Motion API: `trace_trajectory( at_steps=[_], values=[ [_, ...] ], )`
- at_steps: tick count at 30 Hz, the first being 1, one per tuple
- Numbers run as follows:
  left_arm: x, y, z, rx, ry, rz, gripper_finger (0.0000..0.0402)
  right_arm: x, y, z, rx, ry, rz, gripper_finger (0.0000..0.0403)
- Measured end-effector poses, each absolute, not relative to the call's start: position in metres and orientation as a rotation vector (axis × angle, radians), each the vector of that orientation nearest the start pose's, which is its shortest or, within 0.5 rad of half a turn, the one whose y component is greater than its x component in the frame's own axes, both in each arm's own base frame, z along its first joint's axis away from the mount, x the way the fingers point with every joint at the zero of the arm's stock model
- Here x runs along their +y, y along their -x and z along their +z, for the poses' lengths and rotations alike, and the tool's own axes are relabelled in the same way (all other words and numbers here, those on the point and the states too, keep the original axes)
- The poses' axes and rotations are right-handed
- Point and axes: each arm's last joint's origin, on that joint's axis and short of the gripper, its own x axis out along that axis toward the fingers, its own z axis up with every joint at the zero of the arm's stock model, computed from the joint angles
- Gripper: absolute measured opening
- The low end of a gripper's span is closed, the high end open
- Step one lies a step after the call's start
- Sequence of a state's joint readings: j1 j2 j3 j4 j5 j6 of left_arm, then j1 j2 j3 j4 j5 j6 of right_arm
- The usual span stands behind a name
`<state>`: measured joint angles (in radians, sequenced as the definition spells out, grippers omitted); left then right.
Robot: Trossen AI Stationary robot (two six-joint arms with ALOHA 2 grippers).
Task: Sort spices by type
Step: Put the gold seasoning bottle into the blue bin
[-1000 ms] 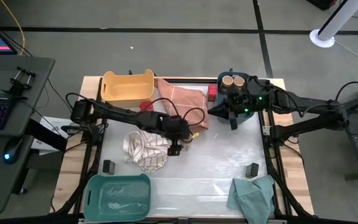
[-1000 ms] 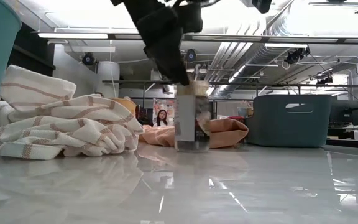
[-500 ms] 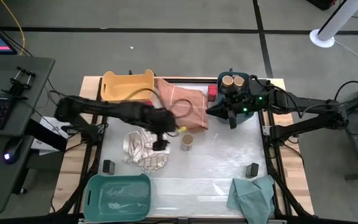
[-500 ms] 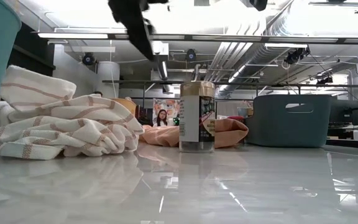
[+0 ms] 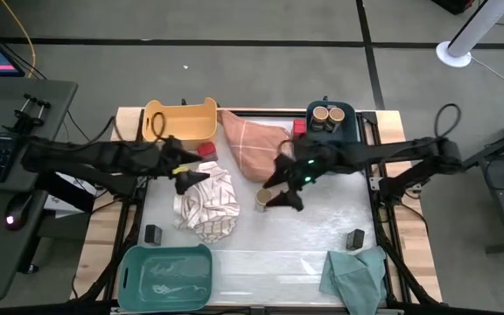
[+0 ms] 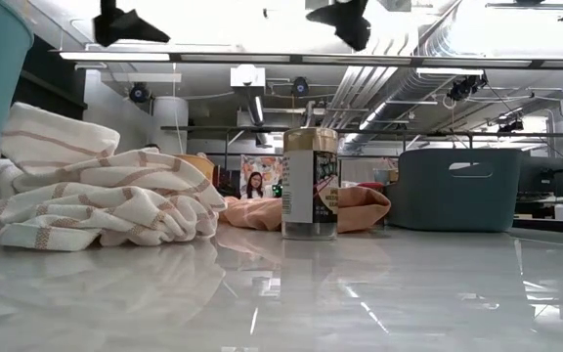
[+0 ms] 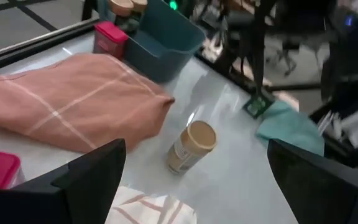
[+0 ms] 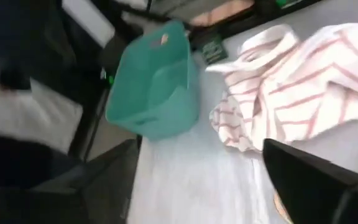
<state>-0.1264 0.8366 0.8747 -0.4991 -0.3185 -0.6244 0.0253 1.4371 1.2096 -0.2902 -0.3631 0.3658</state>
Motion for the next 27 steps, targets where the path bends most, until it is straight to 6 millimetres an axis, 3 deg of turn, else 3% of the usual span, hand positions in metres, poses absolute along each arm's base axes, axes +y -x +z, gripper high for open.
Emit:
trace_trajectory(
  at_steps=[4,11,17,27],
  values=[
    [-0.013,-0.156,0.324,0.322,0.545,0.345,0.0378,0.025,-0.343,0.313,0.717,-0.226,0.275,0.0382],
    [-0.015,-0.154,0.325,0.318,0.515,0.341,0.0378,0.035,-0.369,0.281,1.084,0.064,0.203,0.0385],
    [-0.015,-0.154,0.325,0.326,0.467,0.332,0.0378,0.036,-0.391,0.262,1.136,0.139,0.120,0.0385],
    [-0.015,-0.154,0.324,0.345,0.404,0.303,0.0378,0.035,-0.392,0.256,1.168,0.163,0.083,0.0385]
  ],
)
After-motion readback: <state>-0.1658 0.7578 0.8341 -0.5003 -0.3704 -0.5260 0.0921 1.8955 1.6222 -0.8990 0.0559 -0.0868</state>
